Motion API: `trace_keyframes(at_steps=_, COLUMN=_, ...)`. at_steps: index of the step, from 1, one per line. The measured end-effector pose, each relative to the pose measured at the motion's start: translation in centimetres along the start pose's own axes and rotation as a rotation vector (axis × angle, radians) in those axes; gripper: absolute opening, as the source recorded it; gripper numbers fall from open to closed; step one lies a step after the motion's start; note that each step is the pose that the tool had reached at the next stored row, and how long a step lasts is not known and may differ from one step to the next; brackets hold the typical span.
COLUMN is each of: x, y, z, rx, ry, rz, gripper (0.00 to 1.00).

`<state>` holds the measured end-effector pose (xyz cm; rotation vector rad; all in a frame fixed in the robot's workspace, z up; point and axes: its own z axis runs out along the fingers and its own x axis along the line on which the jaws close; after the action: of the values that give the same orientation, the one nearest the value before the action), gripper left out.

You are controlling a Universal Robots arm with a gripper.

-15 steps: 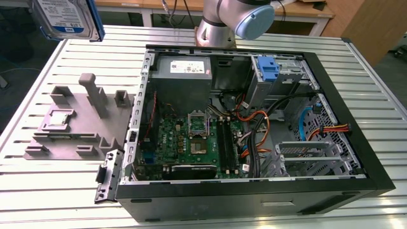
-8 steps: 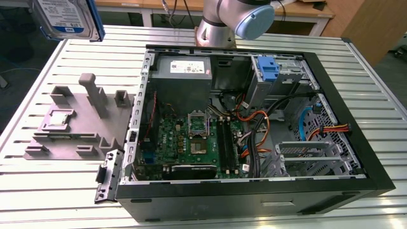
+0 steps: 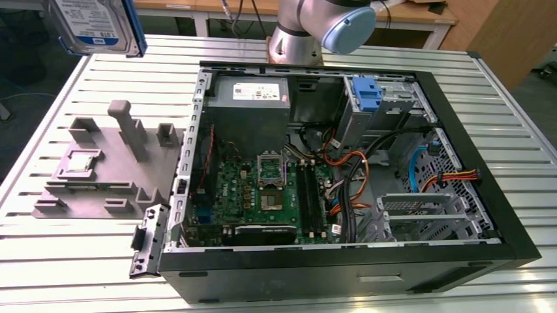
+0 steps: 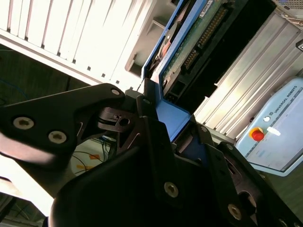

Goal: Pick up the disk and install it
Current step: 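Pick up the disk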

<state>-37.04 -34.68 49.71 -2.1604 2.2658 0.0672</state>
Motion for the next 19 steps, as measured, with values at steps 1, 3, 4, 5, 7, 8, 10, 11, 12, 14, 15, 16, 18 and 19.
trace_keyframes(at_steps=1, x=0.11, y=-0.01, z=0.00, rx=-0.0001, ry=0.0000, rz=0.000, gripper=0.37)
trace_keyframes(at_steps=3, x=0.63, y=-0.03, z=0.01, rx=0.0001, ry=0.0001, rz=0.000, gripper=0.37)
trace_keyframes(at_steps=4, x=0.92, y=-0.05, z=0.00, rx=-0.0001, ry=0.0005, rz=0.000, gripper=0.37)
trace_keyframes(at_steps=5, x=1.21, y=-0.07, z=0.00, rx=-0.0001, ry=0.0012, rz=0.000, gripper=0.37)
trace_keyframes(at_steps=7, x=1.78, y=-0.09, z=0.01, rx=0.0001, ry=0.0028, rz=0.000, gripper=0.37)
trace_keyframes(at_steps=8, x=2.07, y=-0.10, z=0.02, rx=0.0003, ry=0.0037, rz=0.000, gripper=0.37)
trace_keyframes(at_steps=10, x=2.61, y=-0.14, z=0.02, rx=0.0002, ry=0.0050, rz=0.000, gripper=0.37)
trace_keyframes(at_steps=11, x=2.74, y=-0.19, z=0.02, rx=0.0002, ry=0.0051, rz=0.000, gripper=0.37)
trace_keyframes(at_steps=12, x=2.81, y=-0.32, z=0.03, rx=0.0003, ry=0.0051, rz=0.000, gripper=0.37)
trace_keyframes(at_steps=14, x=2.87, y=-0.79, z=0.02, rx=0.0002, ry=0.0052, rz=0.000, gripper=0.37)
trace_keyframes(at_steps=15, x=2.87, y=-1.08, z=0.02, rx=0.0002, ry=0.0052, rz=0.000, gripper=0.37)
trace_keyframes(at_steps=16, x=2.87, y=-1.37, z=0.03, rx=0.0002, ry=0.0051, rz=0.000, gripper=0.37)
trace_keyframes(at_steps=18, x=2.85, y=-1.99, z=0.02, rx=0.0003, ry=0.0051, rz=0.000, gripper=0.37)
trace_keyframes(at_steps=19, x=2.84, y=-2.27, z=0.02, rx=0.0003, ry=0.0051, rz=0.000, gripper=0.37)
